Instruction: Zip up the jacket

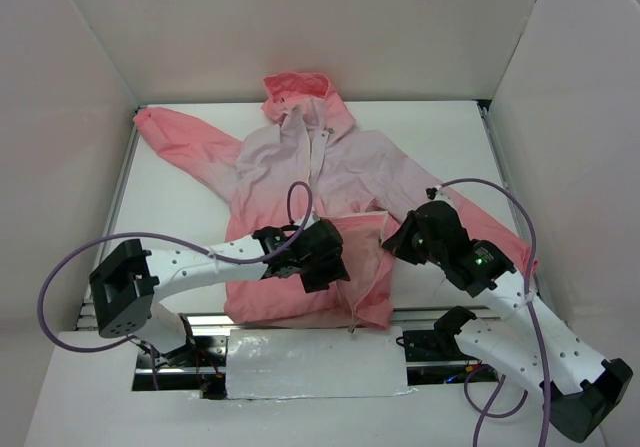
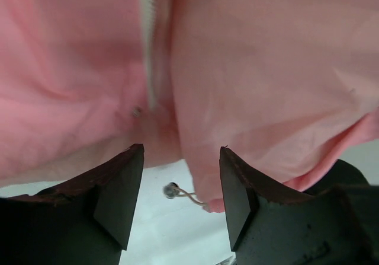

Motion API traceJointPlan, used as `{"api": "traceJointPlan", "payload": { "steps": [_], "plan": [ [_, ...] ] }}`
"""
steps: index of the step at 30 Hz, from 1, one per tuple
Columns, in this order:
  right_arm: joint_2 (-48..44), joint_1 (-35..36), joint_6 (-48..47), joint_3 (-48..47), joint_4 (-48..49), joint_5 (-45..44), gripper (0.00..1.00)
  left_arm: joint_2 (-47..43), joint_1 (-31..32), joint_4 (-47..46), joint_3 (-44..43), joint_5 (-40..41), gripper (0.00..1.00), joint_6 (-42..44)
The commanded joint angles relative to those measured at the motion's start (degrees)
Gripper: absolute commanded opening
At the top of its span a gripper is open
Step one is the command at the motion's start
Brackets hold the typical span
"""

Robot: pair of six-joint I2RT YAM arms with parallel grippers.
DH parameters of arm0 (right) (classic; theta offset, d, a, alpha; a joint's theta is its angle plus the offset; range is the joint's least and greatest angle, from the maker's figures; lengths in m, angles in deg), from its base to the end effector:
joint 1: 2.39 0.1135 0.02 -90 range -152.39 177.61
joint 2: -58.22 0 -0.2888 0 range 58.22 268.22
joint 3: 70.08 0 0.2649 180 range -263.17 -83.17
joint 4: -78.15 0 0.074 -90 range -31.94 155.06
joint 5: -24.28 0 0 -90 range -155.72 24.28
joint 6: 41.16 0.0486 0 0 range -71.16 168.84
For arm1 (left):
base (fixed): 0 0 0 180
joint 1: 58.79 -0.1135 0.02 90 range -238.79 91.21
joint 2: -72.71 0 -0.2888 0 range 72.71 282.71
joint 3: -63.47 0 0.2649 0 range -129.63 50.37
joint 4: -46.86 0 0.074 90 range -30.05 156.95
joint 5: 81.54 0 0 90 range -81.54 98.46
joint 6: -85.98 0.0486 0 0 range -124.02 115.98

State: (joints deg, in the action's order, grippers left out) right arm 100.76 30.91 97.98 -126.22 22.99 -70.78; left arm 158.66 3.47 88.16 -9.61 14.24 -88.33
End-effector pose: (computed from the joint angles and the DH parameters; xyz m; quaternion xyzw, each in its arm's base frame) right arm 0.1330 0.0822 0.2898 0.1435 0.8999 0.2398 0.3348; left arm 0.1577 -0.2893 0.2434 -0.1970 0.9298 -0.2804 0.1343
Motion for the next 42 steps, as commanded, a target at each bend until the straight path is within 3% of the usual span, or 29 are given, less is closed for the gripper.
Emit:
{"api": "traceJointPlan", "payload": {
  "steps": [1,12,27,42],
  "plan": [
    [-0.4,-1.4,-3.9,-0.6,-1.2,1.5,0.0,3.1,1.5,7.3,-3.6,2.4,0.66,-5.7],
    [1.0,-3.4,-7.3,-3.4,0.1,4.8,0.0,13.5,3.0,18.1,-11.5,4.1,0.63,-7.4],
    [-0.9,-8.4,-11.2,-3.3,0.3,9.7,0.0,21.6,3.0,21.9,-15.0,4.9,0.62,-6.8],
    [-2.4,-8.5,-11.6,-3.5,0.8,11.9,0.0,27.8,2.4,22.7,-14.1,4.7,0.63,-4.7]
  ]
}}
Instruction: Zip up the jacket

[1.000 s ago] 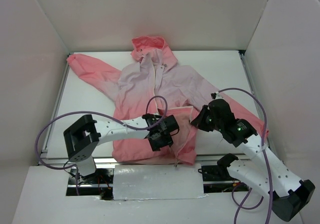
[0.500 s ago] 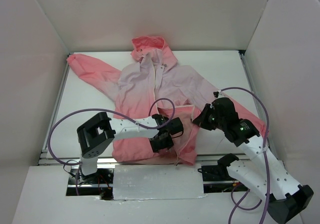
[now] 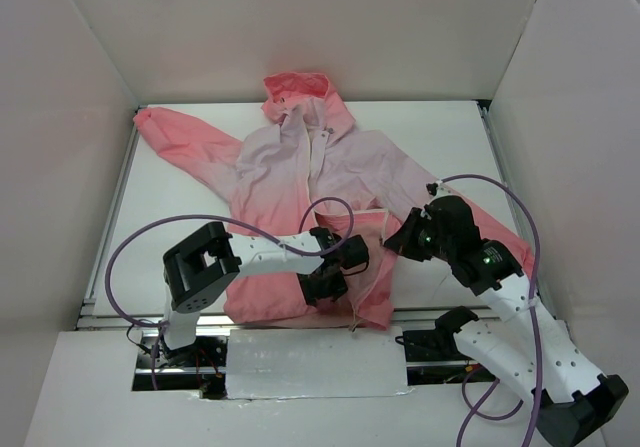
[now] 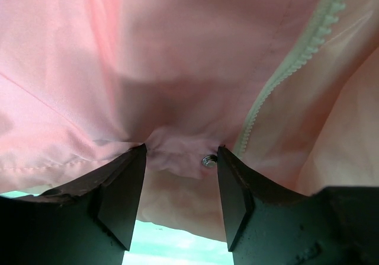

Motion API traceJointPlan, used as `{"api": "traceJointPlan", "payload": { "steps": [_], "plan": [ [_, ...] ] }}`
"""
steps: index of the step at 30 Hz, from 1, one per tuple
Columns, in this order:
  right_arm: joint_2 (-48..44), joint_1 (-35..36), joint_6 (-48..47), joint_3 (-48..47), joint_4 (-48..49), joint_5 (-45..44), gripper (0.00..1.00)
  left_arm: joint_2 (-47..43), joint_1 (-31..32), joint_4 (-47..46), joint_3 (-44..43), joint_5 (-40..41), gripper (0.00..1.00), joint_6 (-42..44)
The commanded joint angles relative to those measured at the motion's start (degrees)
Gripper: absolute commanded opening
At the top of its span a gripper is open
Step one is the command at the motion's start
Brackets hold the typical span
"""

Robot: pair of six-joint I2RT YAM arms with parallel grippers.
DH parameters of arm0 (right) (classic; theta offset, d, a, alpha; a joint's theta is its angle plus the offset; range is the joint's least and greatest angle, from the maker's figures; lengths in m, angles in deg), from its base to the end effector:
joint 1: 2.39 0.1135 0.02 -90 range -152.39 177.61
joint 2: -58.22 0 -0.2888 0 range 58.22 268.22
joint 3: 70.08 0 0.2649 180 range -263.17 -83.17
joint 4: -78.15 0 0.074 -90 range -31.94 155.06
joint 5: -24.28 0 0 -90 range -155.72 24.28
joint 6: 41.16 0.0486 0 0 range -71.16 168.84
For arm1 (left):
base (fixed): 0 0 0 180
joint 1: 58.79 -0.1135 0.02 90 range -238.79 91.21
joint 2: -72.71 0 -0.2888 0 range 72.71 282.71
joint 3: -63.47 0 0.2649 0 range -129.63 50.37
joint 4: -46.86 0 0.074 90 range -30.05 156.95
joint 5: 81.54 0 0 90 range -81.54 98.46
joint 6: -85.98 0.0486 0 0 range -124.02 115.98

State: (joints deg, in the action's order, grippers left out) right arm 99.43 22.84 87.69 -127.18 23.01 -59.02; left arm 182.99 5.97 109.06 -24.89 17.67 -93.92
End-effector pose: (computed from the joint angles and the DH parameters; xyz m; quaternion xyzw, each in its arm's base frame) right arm 0.1353 0.0700 0.2989 0.0821 0.8986 0.2717 0.3346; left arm 0.1684 -0.3389 0.1642 -0.2207 0.9707 -0.0323 0.0894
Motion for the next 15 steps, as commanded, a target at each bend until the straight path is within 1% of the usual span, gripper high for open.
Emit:
{"api": "traceJointPlan", "payload": {
  "steps": [1,2,5,6,9,10,11,14,15],
  "plan": [
    [-1.1,-0.4,-1.3,-2.5,0.8,0.2,0.0,3.5,-0.1,2.1,1.2,1.2,0.62,0.9],
    [-1.1,-0.4,-1.2,-2.4,0.9,0.2,0.0,3.5,-0.1,2.4,1.3,1.2,0.62,1.0],
    [-1.6,-0.5,-1.1,-2.2,1.3,0.3,0.0,3.3,-0.5,0.8,3.4,0.5,0.56,1.2],
    [-1.7,-0.5,-0.9,-2.1,1.2,0.4,0.0,2.9,-0.7,0.0,5.4,0.2,0.48,1.2],
    [-1.9,-0.7,-0.8,-2.0,1.2,0.5,0.0,1.4,-1.5,-3.0,8.5,-1.5,0.43,1.2],
    [-2.0,-0.8,-0.7,-1.9,1.1,0.5,0.0,1.1,-1.6,-3.6,8.9,-1.4,0.39,1.2],
    [-2.1,-0.9,-0.7,-1.7,1.1,0.6,0.0,0.6,-1.5,-4.3,9.5,-1.3,0.37,1.4],
    [-2.2,-1.0,-0.5,-1.0,1.4,0.9,0.0,-1.6,-1.6,-7.3,11.1,-0.8,0.26,2.1],
    [-2.3,-1.0,-0.5,-0.7,1.8,1.3,0.0,-3.2,-1.6,-8.6,11.4,-0.7,0.17,2.4]
  ]
}}
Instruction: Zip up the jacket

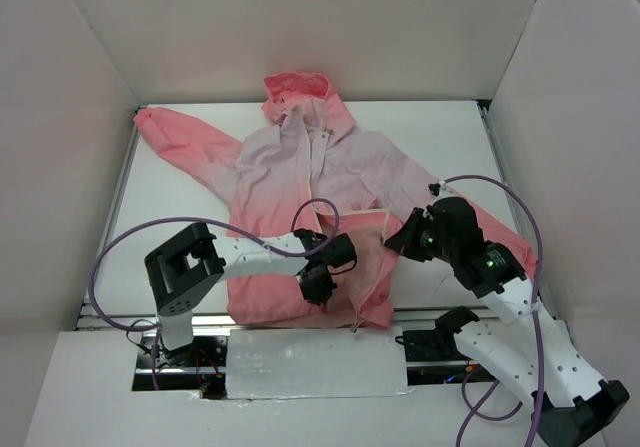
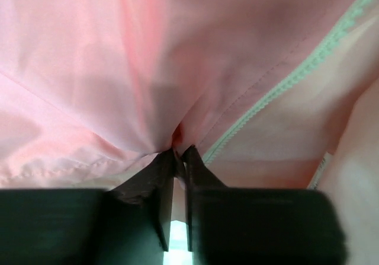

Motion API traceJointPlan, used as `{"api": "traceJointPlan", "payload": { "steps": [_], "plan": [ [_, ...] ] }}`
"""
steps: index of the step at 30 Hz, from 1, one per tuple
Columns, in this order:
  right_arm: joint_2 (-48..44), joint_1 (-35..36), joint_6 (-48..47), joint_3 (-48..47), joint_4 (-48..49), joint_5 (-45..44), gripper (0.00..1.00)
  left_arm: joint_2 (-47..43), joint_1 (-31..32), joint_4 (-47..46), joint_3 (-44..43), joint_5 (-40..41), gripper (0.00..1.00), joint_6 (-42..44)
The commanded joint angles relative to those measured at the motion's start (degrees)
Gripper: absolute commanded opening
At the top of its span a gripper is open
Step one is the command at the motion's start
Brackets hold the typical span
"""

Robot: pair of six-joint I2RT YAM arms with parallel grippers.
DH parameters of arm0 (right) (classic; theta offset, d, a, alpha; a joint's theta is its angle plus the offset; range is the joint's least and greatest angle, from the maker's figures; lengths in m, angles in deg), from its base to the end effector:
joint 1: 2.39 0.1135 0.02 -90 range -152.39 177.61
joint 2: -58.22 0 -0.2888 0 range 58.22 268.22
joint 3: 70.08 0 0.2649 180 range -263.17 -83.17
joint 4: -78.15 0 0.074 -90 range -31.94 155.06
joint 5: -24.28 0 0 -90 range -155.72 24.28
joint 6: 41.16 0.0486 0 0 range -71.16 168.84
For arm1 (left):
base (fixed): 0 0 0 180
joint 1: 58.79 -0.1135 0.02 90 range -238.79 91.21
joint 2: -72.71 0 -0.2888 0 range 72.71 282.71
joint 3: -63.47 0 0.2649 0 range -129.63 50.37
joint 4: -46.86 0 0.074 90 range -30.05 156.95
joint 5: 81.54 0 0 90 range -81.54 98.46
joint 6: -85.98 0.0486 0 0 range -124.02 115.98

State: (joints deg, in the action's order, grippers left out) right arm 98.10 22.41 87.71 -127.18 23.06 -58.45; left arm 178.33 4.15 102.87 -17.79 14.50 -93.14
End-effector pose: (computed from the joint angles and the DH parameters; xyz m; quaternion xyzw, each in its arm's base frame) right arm 0.1317 0.0676 0.3021 0.0822 0.8932 0.2797 0.3425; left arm 0.1681 -0.3179 0.1618 -0.2297 0.9682 -0.0687 0.0712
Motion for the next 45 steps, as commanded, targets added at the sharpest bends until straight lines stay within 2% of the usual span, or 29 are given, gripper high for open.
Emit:
{"api": "traceJointPlan", "payload": {
  "steps": [1,3,9,13,17,24,26,30,32,36,41,45],
  "plan": [
    [-0.9,-0.5,-0.6,-0.5,1.9,1.0,0.0,0.6,0.2,-3.4,4.5,2.7,0.14,2.1],
    [-0.9,-0.5,-1.0,0.5,2.4,2.0,0.0,-2.1,0.2,-5.0,4.8,3.3,0.08,3.3],
    [-0.2,-0.6,-2.6,5.2,5.6,4.9,0.0,-12.8,0.2,-5.6,4.2,10.3,0.0,7.4],
    [1.0,-0.6,-0.8,8.8,8.3,10.1,0.0,-21.1,-0.5,-7.7,5.6,14.0,0.0,10.2],
    [0.7,-0.5,3.4,12.3,16.7,17.8,0.0,-32.6,-1.9,-13.5,11.4,15.0,0.0,12.9],
    [2.5,2.3,10.4,12.4,24.1,22.3,0.0,-46.3,-3.6,-18.7,19.8,15.9,0.0,14.9],
    [3.2,6.8,14.0,11.3,26.6,21.7,0.0,-49.8,-3.6,-19.9,21.8,16.2,0.0,14.9],
    [7.7,17.9,19.7,8.0,28.7,12.8,0.0,-55.2,-3.6,-27.7,25.6,17.0,0.0,15.6],
    [9.4,20.7,21.9,6.7,29.3,10.5,0.0,-58.0,-3.5,-30.8,27.9,17.9,0.0,17.0],
    [9.5,23.9,29.4,9.5,35.8,7.7,0.0,-61.6,-3.6,-33.2,30.9,19.5,0.0,17.1],
    [10.0,27.4,32.1,8.2,36.9,1.9,0.0,-65.8,-3.5,-37.0,35.1,19.8,0.0,15.2],
    [11.6,27.6,33.8,9.1,40.7,3.1,0.0,-67.4,-3.6,-38.1,37.0,19.7,0.0,14.2]
  ]
}}
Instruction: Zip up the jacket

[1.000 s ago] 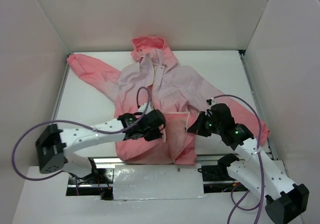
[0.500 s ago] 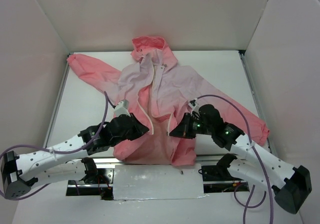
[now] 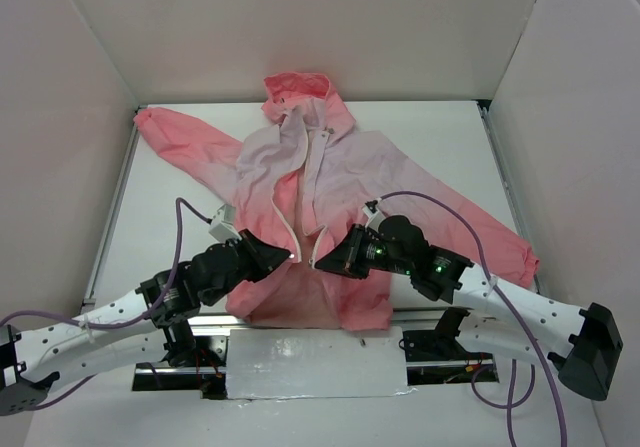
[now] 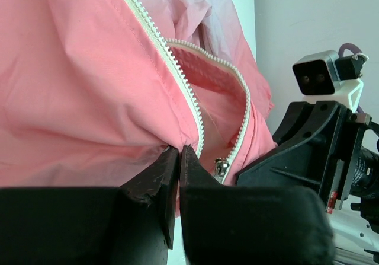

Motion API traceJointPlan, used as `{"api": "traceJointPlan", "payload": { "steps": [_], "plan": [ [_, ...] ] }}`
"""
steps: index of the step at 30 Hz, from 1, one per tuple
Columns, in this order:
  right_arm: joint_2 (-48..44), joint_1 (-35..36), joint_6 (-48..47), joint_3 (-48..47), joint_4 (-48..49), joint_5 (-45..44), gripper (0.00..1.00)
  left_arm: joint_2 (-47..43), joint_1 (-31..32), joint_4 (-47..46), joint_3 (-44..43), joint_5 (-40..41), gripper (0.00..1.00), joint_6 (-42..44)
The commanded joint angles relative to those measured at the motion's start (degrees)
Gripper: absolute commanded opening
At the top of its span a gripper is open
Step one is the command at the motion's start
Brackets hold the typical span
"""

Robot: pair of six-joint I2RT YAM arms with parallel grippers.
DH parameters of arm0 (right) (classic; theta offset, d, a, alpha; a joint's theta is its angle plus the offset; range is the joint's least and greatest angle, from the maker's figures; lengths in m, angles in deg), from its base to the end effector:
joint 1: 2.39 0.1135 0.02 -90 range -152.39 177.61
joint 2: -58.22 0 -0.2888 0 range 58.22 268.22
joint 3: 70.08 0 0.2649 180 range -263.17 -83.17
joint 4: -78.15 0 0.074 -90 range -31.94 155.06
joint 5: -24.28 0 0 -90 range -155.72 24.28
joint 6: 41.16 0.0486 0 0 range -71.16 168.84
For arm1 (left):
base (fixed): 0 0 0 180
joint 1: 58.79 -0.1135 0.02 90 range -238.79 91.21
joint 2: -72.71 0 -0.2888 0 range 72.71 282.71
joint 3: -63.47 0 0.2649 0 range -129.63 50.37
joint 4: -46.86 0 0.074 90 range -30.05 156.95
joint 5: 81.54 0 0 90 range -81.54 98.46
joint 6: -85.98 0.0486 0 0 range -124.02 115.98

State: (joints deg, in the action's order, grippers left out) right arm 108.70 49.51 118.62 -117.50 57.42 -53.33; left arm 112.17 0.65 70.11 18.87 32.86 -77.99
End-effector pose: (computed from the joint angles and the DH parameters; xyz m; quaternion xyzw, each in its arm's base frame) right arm 0.1225 0.1732 0.2731 0.0712 0.8318 0.5182 0.1856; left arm 0.1054 -0.1390 0.2840 -0.2231 0.7693 -0.4593 0.3840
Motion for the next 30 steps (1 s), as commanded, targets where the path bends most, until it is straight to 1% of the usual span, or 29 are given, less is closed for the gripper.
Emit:
{"api": "traceJointPlan", "payload": {
  "steps": [1,2,7,12,15,16,18,19,21,23,24,27,30],
  "plan": [
    [1.4,0.6,3.2,-0.3,6.9,-1.5,0.0,-1.3,-0.1,-5.4,0.5,1.3,0.0,-0.7],
    [1.6,0.7,3.3,0.0,9.1,-0.6,0.0,-1.4,-0.1,-5.6,0.5,1.3,0.0,-0.7],
    [1.1,0.9,2.1,1.5,12.4,-0.1,0.0,-1.8,-0.1,-6.5,0.7,0.8,0.0,-0.6],
    [-0.5,0.0,-2.5,4.8,17.1,2.5,0.0,-3.2,-0.1,-7.9,2.1,0.1,0.0,-0.4],
    [-0.5,-1.4,-2.9,8.9,24.8,8.3,0.0,-4.6,0.0,-9.1,3.4,-0.9,0.0,-0.1],
    [-0.4,-2.4,-2.7,10.1,30.0,11.6,0.0,-5.3,0.0,-9.7,3.6,-1.2,0.0,-0.2],
    [0.2,-3.5,-2.0,13.8,36.8,15.2,0.0,-5.9,-0.1,-10.6,4.6,-1.8,0.0,-0.1],
    [0.5,-4.3,-1.2,14.7,42.3,17.8,0.0,-6.3,-0.1,-11.9,5.0,-2.1,0.0,-0.2],
    [1.5,-4.9,-1.2,15.5,45.7,20.0,0.0,-6.9,0.0,-13.0,5.8,-3.0,0.0,0.0],
    [2.9,-6.0,-1.2,16.0,47.0,22.2,0.0,-7.1,-0.1,-14.8,6.7,-4.3,0.0,0.2],
    [3.2,-6.5,0.2,16.6,51.5,22.9,0.0,-7.4,-0.1,-15.3,7.1,-4.6,0.0,0.2],
    [5.6,-8.6,2.9,18.9,58.9,25.2,0.0,-7.6,-0.1,-18.1,7.9,-6.2,0.0,0.8],
    [7.6,-8.9,4.0,18.9,62.5,26.6,0.0,-7.6,-0.1,-18.2,7.9,-6.6,0.0,0.6]
  ]
}}
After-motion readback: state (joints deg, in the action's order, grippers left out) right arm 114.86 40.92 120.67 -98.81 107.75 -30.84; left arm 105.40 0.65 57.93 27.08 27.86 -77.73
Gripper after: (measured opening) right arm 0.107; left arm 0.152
